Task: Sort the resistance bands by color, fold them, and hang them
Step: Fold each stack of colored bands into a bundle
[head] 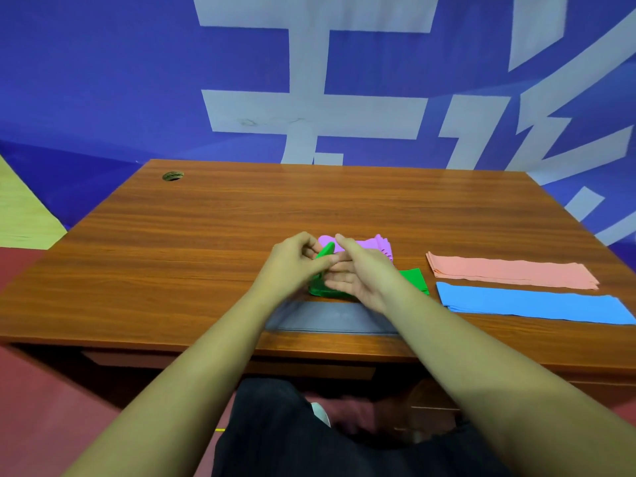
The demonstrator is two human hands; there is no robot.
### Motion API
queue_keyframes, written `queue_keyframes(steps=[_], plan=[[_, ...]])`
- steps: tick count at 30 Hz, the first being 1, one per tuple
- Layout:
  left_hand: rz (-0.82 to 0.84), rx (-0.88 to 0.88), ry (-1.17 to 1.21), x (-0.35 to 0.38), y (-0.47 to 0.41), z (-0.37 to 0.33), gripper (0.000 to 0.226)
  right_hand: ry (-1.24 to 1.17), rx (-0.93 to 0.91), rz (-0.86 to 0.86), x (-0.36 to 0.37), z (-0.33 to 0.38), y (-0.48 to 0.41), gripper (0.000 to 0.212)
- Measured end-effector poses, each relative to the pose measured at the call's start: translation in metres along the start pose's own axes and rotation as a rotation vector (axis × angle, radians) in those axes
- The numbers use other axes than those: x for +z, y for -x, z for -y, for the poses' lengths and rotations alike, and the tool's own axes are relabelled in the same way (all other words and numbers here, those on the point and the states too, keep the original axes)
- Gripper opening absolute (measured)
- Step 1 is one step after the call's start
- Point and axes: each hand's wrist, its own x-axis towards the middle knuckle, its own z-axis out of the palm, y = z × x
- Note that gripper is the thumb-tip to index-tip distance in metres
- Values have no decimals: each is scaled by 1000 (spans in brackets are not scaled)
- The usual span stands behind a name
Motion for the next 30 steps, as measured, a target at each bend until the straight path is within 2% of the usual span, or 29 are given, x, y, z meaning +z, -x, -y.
queue_keyframes(steps=[2,5,7,10,13,15,20,25,27,30], plan=[[64,-39,111,5,-1,-2,25,-55,2,-10,-7,1,-2,33],[154,-53,326,13,0,-1,6,-77,-1,-31,-18,1,-4,32],[168,-48,440,15,-1,3,21,-64,-14,-60,-24,1,-6,20],[151,52,337,14,-3,9,31,-17,-42,-109,-28,6,-5,13],[266,152,104,18,-7,16,68,0,-59,-95,-34,16,-2,17],[362,173,33,25,-10,20,83,17,-64,-70,-40,25,3,12],[365,108,-58,42,-17,21,70,-19,-71,-57,-59,42,10,11],[435,98,-99,53,-20,17,68,-47,-61,-126,-86,44,9,21],[437,105,-105,55,-21,18,63,-2,-68,-151,-94,43,9,13],[416,85,-48,52,-23,19,55,136,-82,-247,-102,41,7,14]])
